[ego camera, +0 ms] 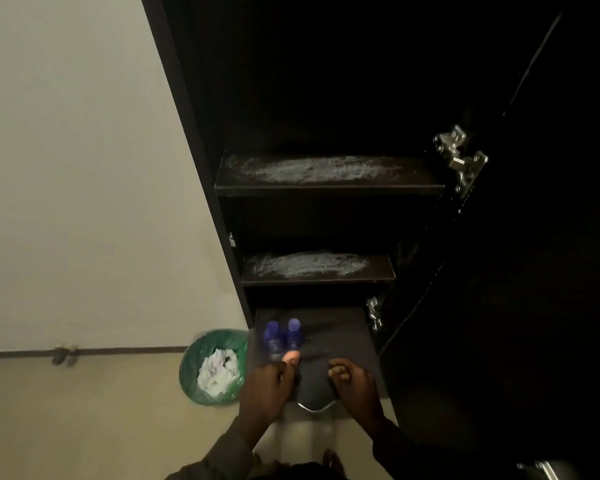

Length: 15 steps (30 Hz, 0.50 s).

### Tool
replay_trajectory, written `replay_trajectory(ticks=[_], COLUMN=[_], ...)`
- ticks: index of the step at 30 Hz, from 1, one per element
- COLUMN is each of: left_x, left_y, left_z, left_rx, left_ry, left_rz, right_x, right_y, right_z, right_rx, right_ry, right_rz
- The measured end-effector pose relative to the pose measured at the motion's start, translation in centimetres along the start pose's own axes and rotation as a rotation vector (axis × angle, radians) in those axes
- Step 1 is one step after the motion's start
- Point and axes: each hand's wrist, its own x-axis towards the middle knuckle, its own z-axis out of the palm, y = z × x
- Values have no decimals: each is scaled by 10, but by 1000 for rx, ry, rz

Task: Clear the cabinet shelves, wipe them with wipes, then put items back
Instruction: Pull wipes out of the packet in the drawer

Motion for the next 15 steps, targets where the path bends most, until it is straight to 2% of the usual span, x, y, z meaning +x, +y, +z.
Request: replay_trajectory(ticks=[7,11,15], left_x=[-9,-8,-11], left_y=[-15,-26,-35], left_z=[26,52,77], left_rx=[22,43,64], left_ry=[-128,-334,-468], left_rz=[-10,-31,8], right_x=[-3,-3,-1], right_y=[40,63,89], right_z=[10,18,32], right_rx=[-206,-277,-364], right_ry=[-192,-274,-390], right_rz=[-59,-52,-4])
